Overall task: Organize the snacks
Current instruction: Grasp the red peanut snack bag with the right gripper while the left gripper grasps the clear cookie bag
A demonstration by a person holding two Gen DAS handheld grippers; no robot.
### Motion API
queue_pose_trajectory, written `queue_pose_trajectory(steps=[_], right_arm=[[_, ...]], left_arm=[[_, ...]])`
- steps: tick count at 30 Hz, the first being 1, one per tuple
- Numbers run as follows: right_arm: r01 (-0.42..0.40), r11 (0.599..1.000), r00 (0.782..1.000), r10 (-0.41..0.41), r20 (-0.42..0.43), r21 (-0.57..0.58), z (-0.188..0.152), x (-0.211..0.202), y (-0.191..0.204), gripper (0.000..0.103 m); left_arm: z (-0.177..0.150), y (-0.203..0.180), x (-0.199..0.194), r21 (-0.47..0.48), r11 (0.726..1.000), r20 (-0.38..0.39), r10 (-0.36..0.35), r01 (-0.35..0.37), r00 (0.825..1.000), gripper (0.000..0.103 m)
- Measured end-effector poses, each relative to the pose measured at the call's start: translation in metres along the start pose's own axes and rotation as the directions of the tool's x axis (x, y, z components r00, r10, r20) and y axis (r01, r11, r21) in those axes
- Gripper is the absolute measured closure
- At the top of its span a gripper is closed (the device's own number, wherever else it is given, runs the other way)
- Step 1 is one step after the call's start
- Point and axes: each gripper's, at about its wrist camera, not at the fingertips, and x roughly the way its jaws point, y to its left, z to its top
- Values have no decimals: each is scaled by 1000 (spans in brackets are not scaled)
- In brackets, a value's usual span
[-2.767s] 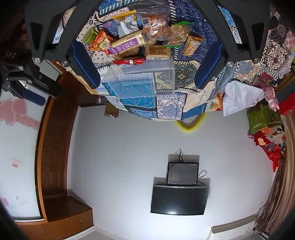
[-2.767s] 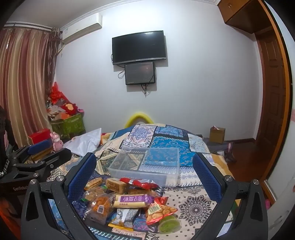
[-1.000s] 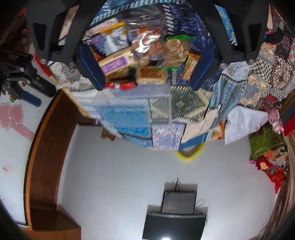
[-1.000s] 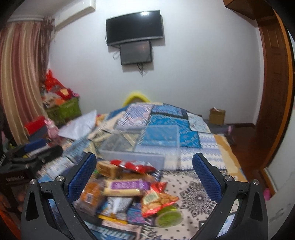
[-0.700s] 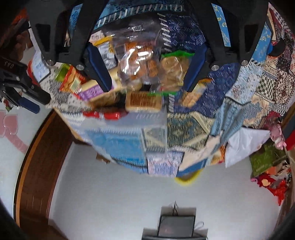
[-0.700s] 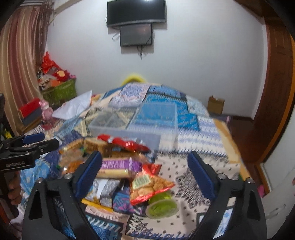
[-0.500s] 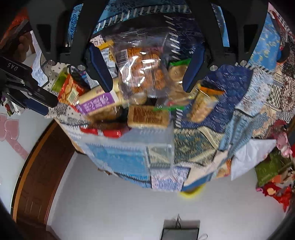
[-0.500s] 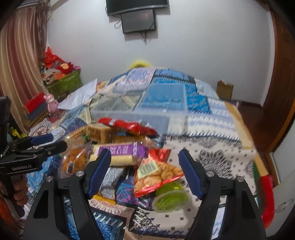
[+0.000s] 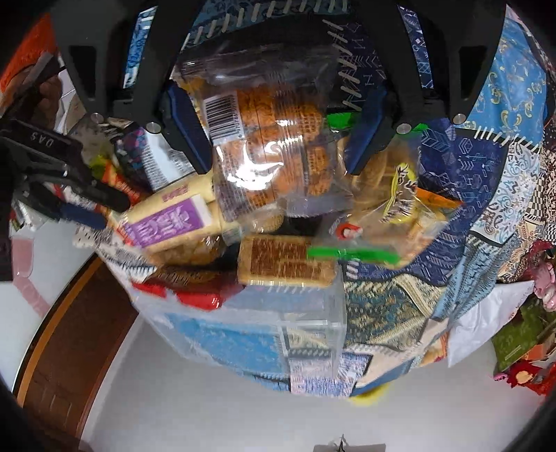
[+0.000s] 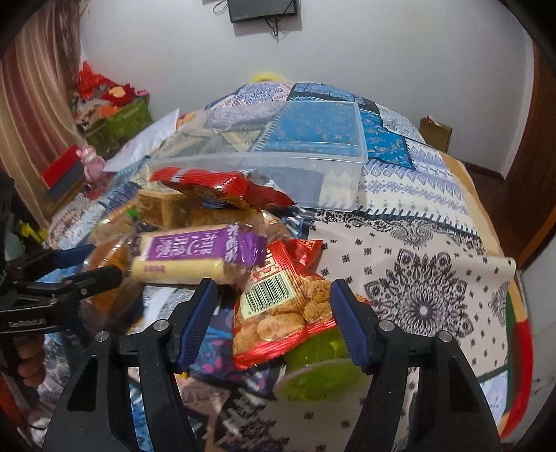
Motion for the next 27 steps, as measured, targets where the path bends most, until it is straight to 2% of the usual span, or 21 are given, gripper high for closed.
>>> queue_pose_trajectory(steps=[5, 6, 8, 9, 14, 17, 20, 22, 27], right_arm=[[41, 996, 999, -42, -18, -75, 3, 8, 5, 31], [42, 995, 999, -44, -23, -88, 3, 10, 4, 27], [45, 994, 998, -48, -30, -100, 3, 12, 4, 24], [48, 993, 998, -52, -30, -105, 3, 12, 4, 24], [60, 987, 995, -71, -66, -151, 4, 22, 0, 20], [69, 988, 994, -81, -80, -140, 4, 27, -8, 27], [32, 996, 997, -38, -70, -87, 6, 23, -19, 33], [7, 998, 998, -11, -64, -64, 6, 19, -22, 40], [-14, 999, 999, 13, -45, -43, 6, 9, -21, 48]], left_arm=[[-2, -4, 13, -10, 999, -17, -37, 36, 999, 25], [-3, -3, 15, -18, 999, -19, -41, 40, 999, 25], [-3, -1, 16, -29, 998, -17, -48, 47, 999, 33], [-3, -1, 16, -31, 998, -17, -60, 60, 998, 41], [-4, -2, 14, -43, 996, -12, -76, 75, 997, 45], [-4, -4, 8, -29, 997, 4, -72, 73, 997, 45], [-1, -9, -1, -10, 997, 34, -70, 70, 997, 45], [1, -11, -8, -1, 997, 54, -77, 77, 996, 45], [12, -17, -23, 12, 997, 101, -82, 81, 992, 45]])
